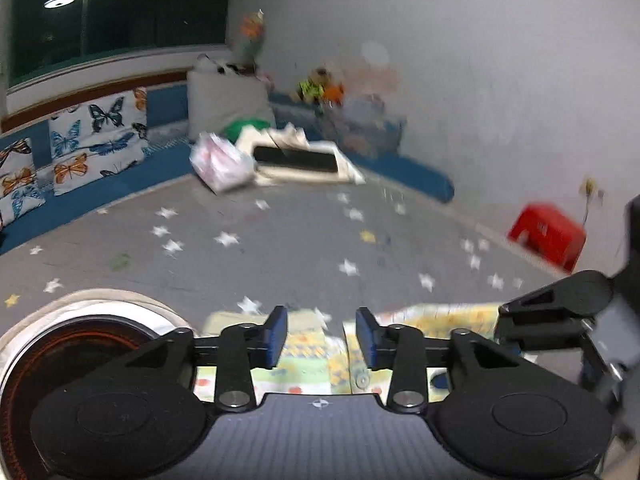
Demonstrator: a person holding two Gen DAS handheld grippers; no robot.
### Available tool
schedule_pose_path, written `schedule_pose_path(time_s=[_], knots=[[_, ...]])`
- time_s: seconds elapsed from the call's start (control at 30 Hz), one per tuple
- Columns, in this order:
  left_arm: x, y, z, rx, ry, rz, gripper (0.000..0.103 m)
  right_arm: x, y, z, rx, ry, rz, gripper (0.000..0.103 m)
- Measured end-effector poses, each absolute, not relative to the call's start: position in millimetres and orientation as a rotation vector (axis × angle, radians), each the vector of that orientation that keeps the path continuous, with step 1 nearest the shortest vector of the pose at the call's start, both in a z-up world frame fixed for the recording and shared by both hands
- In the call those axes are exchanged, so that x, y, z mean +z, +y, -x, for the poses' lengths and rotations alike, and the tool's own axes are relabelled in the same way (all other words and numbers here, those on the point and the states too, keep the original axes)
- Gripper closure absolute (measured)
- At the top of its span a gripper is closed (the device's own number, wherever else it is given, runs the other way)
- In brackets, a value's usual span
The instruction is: Fold clothes
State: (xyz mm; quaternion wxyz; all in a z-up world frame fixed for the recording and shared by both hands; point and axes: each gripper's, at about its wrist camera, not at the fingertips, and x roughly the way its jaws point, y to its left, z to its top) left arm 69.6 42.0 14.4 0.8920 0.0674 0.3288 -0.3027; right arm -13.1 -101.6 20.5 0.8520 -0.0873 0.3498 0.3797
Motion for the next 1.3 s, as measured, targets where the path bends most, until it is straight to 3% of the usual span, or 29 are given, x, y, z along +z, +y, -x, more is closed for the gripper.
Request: schedule_pose_path(time_s=[0.07,0.13,0.23,0.27,0.4,0.5,0.77,0.87,0.97,1.03,1.1,1.2,1.23,1.27,1.3], knots=[[4,38,-72,-0.614,0.703,-0.161,0.059,13,-99,18,0.785,0.744,0.23,0.057],[-5,35,-73,-0.6,0.721,-0.179,0.06,7,-98,23,0.767,0.753,0.26,0.083],[-18,32,-75,-0.579,0.747,-0.206,0.062,8,-111,26,0.729,0.753,0.229,0.096],[-22,31,-76,-0.572,0.756,-0.215,0.063,11,-116,27,0.712,0.745,0.219,0.096],[-30,37,-75,-0.548,0.771,-0.212,0.096,24,-135,35,0.655,0.704,0.176,0.097],[-27,47,-72,-0.54,0.771,-0.177,0.103,38,-144,45,0.637,0.674,0.142,0.097],[9,84,-39,-0.56,0.711,-0.087,0.103,39,-135,66,0.683,0.681,0.159,0.097],[10,76,-31,-0.566,0.716,-0.113,0.096,33,-130,67,0.681,0.706,0.168,0.097],[0,60,-29,-0.566,0.731,-0.159,0.081,26,-127,70,0.674,0.73,0.18,0.096],[-7,51,-28,-0.574,0.741,-0.178,0.058,24,-129,72,0.666,0.741,0.177,0.094],[-15,42,-29,-0.571,0.753,-0.204,0.053,22,-131,74,0.658,0.75,0.169,0.092],[-29,29,-33,-0.529,0.767,-0.285,0.056,20,-135,74,0.645,0.755,0.155,0.091],[-33,29,-34,-0.519,0.77,-0.296,0.068,19,-135,73,0.641,0.756,0.153,0.09],[-36,32,-35,-0.517,0.771,-0.296,0.071,19,-136,73,0.636,0.756,0.151,0.089],[-37,35,-36,-0.513,0.775,-0.289,0.09,19,-137,73,0.631,0.755,0.15,0.087]])
